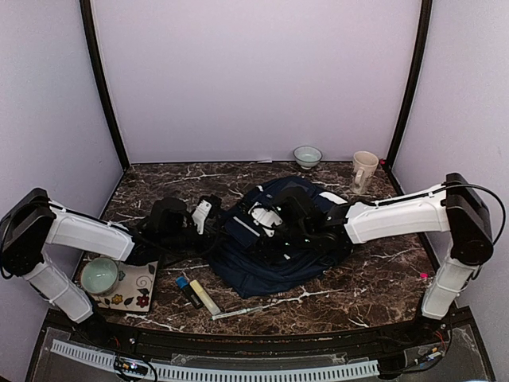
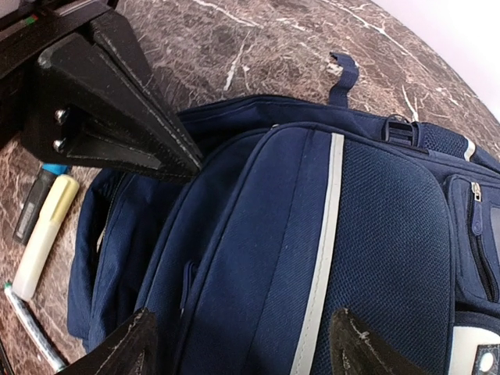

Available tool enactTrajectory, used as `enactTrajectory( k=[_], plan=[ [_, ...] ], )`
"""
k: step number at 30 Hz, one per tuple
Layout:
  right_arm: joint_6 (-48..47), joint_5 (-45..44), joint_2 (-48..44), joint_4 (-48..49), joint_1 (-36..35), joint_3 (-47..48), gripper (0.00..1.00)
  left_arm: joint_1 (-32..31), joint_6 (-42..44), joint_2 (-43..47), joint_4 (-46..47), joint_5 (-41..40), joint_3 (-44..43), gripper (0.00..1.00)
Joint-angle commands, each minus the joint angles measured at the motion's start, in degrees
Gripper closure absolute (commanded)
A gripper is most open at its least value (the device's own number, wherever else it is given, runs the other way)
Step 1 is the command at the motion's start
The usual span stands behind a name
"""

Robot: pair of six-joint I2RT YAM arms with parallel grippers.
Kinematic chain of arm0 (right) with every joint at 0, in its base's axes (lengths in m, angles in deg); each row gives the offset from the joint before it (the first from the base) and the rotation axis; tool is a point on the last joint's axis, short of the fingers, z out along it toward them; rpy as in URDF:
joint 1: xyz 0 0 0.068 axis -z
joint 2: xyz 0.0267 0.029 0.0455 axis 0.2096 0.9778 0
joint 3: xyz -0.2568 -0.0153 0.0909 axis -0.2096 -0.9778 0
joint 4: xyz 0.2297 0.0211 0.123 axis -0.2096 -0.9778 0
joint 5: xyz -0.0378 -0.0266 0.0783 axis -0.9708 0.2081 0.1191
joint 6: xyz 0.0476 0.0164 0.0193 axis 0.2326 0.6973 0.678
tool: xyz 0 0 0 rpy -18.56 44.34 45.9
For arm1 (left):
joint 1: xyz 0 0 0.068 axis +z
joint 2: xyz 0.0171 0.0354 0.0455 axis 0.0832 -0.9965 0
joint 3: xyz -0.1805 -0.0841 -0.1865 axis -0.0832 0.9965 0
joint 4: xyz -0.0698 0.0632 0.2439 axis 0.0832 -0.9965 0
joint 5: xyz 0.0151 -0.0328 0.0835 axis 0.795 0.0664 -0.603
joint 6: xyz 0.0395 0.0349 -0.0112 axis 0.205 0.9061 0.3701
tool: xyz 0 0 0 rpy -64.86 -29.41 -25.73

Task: Pack the student bag
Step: Hold the student bag at the center of the board.

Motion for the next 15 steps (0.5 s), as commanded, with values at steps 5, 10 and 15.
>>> enactTrajectory(
  k=[5, 10, 15],
  plan=[
    [-4.05, -0.42, -3.22, -5.37, -0.35, -2.5, 0.25, -1.04, 0.9, 2.49, 0.09, 0.64, 1.66, 1.0],
    [-4.92, 3.29, -4.75, -3.91, -0.35, -5.07, 0.26, -1.28, 0.91, 2.77, -0.22, 0.06, 1.69, 1.0],
    [-4.86, -1.34, -3.81, -3.51, -0.35, -5.57, 0.34, -1.49, 0.84, 2.89, -0.3, -0.19, 1.67, 1.0]
  ],
)
